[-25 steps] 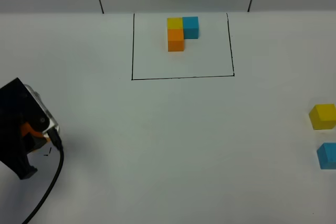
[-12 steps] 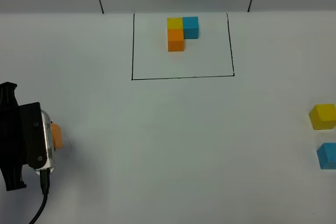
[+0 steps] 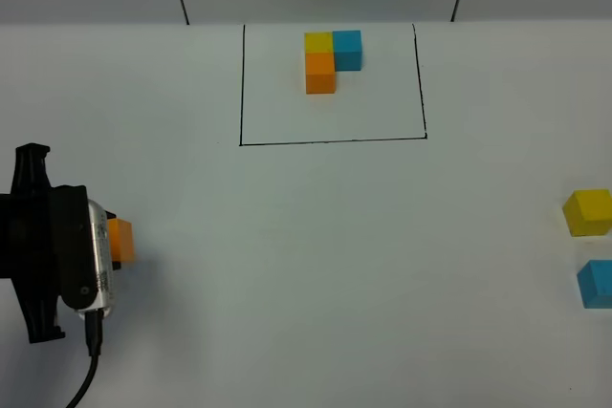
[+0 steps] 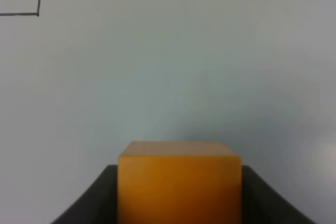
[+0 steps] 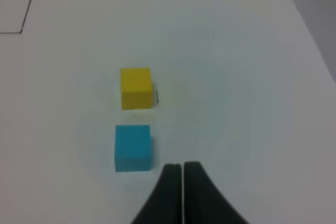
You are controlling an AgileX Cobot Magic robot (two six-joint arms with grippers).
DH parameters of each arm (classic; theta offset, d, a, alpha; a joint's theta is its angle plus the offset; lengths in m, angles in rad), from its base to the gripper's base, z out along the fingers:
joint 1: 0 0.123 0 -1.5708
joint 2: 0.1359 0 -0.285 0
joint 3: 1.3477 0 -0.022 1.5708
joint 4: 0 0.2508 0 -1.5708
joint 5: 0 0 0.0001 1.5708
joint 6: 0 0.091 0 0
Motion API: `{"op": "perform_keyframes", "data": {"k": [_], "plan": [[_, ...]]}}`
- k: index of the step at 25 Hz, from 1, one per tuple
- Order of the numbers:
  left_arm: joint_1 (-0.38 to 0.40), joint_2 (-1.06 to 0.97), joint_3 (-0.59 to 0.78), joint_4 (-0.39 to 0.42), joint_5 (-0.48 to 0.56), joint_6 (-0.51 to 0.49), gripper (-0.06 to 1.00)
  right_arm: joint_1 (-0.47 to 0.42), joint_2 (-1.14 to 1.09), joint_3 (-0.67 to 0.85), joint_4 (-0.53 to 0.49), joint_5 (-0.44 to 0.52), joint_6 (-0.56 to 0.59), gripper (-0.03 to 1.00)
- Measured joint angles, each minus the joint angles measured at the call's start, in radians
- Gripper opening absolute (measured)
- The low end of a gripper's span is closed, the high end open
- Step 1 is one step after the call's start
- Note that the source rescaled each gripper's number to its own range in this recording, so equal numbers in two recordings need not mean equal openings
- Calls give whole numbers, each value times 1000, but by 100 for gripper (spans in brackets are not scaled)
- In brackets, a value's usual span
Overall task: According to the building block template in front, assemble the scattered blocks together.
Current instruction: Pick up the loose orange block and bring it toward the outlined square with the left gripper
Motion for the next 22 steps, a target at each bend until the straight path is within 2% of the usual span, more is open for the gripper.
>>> {"op": "perform_keyframes", "data": {"k": [9,22], "plan": [[-137,90,-1,-127,-115,0,67,0,0,0,0,0,0,1],[-325,319,-172,-210,-142,0,67,0,0,0,0,0,0,1]]}}
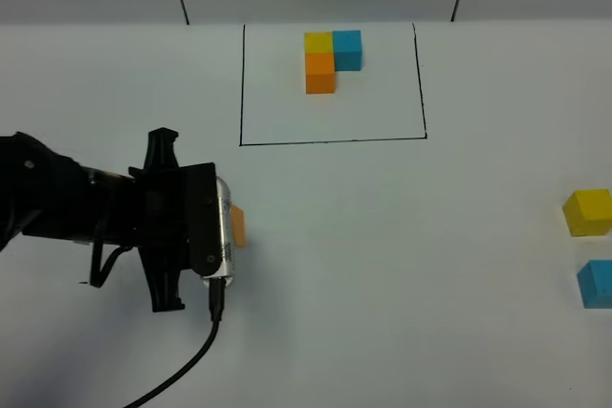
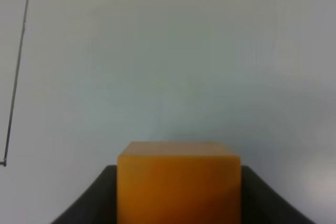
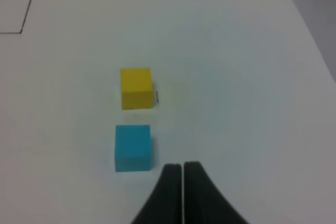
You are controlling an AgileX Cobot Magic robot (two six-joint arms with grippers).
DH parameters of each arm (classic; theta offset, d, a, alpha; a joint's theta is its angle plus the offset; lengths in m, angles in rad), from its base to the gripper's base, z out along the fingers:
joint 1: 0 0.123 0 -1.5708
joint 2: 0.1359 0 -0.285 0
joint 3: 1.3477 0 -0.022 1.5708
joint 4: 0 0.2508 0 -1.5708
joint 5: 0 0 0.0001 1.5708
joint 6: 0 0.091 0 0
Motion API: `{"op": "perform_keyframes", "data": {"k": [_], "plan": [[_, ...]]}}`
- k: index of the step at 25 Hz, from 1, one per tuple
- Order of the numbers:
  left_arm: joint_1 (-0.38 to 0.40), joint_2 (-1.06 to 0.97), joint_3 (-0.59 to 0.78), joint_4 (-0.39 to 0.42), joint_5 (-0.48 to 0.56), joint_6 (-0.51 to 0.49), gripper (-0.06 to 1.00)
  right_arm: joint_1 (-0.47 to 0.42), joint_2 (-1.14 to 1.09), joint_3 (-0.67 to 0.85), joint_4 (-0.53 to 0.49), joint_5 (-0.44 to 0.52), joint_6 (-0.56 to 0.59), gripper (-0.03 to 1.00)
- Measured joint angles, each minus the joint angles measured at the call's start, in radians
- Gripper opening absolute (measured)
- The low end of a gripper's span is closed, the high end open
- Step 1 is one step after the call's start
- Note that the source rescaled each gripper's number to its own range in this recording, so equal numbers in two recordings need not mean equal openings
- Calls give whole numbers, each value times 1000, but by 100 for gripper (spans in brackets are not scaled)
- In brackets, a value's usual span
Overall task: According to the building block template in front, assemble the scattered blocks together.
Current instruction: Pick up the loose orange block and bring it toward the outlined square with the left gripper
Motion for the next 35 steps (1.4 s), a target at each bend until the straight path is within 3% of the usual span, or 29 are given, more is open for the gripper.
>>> {"op": "perform_keyframes", "data": {"k": [13,35], "plan": [[-65,137,-63,-37,-7,7,67,0,0,0,0,0,0,1],[-77,220,-71,-58,54,10,67,0,0,0,0,0,0,1]]}}
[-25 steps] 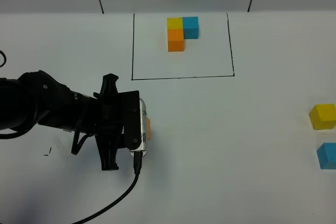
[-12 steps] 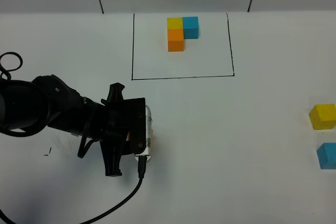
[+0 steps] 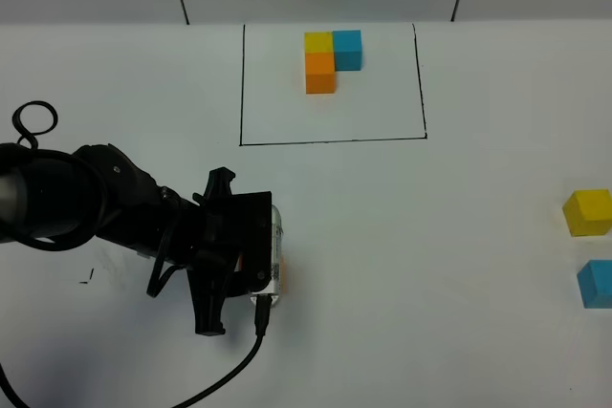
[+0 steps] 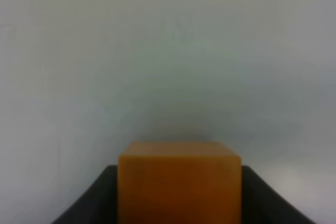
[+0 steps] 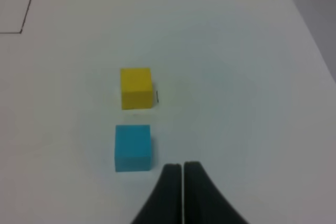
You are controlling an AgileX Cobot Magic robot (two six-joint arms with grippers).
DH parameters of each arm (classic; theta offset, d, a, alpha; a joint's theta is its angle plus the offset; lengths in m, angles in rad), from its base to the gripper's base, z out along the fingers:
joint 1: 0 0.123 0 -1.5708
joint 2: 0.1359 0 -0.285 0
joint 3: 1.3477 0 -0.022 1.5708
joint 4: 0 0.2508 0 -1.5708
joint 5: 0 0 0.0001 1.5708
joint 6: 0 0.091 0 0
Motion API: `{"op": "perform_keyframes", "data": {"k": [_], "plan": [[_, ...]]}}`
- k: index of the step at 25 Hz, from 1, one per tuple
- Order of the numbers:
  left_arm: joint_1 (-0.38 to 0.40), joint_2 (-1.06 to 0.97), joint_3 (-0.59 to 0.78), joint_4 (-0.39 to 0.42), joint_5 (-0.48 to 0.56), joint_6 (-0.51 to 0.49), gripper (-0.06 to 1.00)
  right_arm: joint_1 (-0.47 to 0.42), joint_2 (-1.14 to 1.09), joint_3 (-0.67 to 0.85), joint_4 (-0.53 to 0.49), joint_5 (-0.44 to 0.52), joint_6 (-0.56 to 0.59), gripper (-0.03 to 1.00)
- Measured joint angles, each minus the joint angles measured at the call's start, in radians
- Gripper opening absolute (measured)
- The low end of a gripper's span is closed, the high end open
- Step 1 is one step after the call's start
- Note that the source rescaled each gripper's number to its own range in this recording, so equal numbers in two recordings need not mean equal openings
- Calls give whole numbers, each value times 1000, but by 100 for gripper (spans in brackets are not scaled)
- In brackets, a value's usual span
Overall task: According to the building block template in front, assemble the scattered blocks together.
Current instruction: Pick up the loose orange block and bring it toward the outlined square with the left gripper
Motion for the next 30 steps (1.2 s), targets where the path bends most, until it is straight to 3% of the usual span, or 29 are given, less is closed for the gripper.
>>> {"op": "perform_keyframes", "data": {"k": [12,30], "plan": [[0,85,-10,-62,-1,-4,67,0,0,0,0,0,0,1],[0,112,-16,-74,-14,-6,67,0,0,0,0,0,0,1]]}}
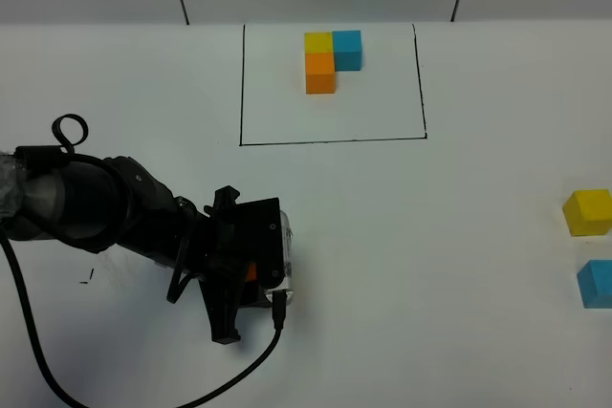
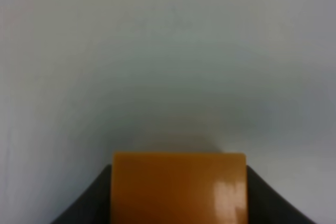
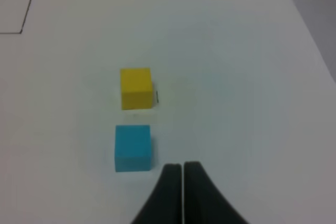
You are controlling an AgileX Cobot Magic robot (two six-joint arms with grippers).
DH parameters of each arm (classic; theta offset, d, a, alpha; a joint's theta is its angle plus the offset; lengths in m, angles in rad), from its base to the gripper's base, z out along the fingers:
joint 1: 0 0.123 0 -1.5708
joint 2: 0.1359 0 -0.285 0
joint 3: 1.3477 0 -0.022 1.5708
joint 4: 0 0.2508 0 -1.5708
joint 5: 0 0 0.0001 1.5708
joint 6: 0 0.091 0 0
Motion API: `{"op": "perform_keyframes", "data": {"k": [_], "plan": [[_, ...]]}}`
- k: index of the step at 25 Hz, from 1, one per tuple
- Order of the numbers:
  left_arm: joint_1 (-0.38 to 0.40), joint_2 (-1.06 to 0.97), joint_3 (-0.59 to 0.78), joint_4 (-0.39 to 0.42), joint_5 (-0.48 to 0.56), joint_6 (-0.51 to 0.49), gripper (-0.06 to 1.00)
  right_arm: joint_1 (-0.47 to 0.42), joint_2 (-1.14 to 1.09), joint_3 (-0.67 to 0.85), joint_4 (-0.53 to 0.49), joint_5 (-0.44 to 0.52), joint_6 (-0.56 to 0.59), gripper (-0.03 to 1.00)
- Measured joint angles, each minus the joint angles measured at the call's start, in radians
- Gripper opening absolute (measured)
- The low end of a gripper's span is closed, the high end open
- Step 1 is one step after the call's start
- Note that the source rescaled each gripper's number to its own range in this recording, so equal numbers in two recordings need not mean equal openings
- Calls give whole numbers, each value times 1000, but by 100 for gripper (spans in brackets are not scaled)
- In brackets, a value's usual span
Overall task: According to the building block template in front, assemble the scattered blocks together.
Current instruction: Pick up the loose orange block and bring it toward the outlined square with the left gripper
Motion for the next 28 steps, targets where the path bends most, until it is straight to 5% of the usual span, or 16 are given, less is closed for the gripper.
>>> {"op": "perform_keyframes", "data": {"k": [6,13,28], "plan": [[0,0,1,4,-18,-6,70,0,0,0,0,0,0,1],[0,3,3,6,-69,-12,97,0,0,0,0,0,0,1],[-21,-60,9,21,-86,-48,100,0,0,0,0,0,0,1]]}}
